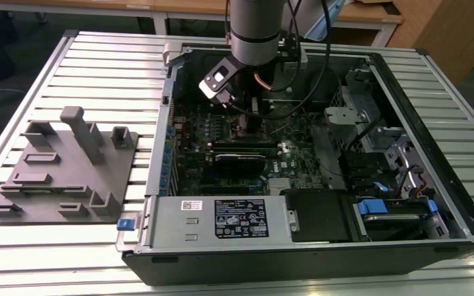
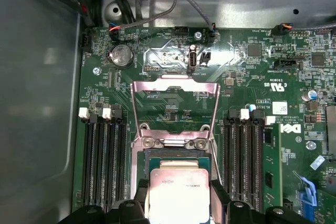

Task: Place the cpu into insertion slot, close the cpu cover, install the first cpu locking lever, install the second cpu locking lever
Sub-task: 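Place the cpu into insertion slot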

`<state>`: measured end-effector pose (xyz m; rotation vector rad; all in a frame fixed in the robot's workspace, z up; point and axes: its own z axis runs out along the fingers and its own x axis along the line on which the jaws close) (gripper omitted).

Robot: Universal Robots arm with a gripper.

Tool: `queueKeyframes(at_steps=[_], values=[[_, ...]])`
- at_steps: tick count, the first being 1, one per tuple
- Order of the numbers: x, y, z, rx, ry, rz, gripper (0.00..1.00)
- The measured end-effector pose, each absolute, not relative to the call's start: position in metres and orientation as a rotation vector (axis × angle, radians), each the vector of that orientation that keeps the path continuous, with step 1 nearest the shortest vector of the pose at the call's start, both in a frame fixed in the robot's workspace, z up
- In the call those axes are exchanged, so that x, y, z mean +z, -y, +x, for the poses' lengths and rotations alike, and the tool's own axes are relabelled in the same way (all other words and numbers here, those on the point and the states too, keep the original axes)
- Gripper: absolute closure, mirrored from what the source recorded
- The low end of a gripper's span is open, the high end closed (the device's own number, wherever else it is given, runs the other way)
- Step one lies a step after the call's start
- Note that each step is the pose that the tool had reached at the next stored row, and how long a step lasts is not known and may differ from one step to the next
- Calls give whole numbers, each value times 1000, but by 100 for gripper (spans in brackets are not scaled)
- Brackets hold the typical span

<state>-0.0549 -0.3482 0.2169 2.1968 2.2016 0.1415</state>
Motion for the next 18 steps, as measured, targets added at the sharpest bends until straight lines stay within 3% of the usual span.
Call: queueKeyframes(at_steps=[18], values=[[212, 345, -55, 142, -2202, 2197, 46]])
